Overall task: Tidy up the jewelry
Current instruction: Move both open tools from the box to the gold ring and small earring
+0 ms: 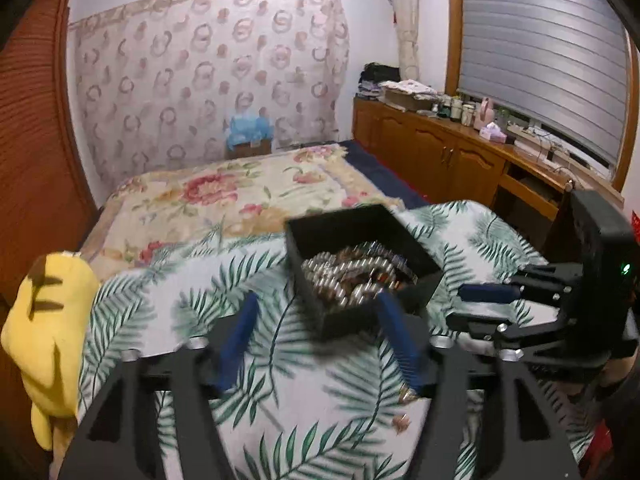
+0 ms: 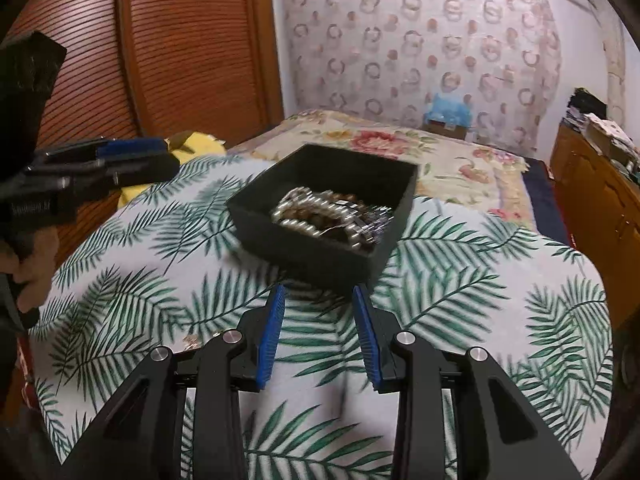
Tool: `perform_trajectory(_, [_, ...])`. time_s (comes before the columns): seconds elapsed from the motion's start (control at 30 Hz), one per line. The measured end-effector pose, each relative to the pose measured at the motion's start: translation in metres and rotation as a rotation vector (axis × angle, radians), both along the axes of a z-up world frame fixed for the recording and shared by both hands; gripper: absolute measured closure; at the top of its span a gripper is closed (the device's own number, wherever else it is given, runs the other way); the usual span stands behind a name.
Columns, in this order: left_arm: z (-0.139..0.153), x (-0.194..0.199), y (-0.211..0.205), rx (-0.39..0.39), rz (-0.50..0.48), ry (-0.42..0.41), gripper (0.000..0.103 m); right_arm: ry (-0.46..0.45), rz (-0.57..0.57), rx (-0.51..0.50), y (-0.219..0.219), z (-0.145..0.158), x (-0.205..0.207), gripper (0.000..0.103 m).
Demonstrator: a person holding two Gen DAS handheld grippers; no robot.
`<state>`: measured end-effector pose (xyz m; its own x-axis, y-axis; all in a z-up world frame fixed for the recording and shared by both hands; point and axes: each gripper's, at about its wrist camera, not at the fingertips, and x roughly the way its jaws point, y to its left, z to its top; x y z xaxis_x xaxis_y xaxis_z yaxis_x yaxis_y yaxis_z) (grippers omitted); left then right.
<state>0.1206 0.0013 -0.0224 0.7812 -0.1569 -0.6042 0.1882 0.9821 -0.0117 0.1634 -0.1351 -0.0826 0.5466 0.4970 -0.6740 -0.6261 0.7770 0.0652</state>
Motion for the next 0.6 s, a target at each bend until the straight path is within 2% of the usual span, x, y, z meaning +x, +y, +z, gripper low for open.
perform_trajectory(0.2, [-0.020,-0.018,0.012,0.013,0.027,0.011,0.011,0.023,0.068,-0.031,0.019,-0.012,-0.014,0.065])
perform_trajectory(0.43, [-0.042,-0.037,0.019,-0.010,0.036,0.046,0.011,0.060,0.124,-0.071,0.037,-0.024,-0.024,0.065])
perform_trajectory(0.6, [-0.056,-0.044,0.016,0.004,0.045,0.079,0.010,0.079,0.149,-0.092,0.047,-0.029,-0.025,0.065])
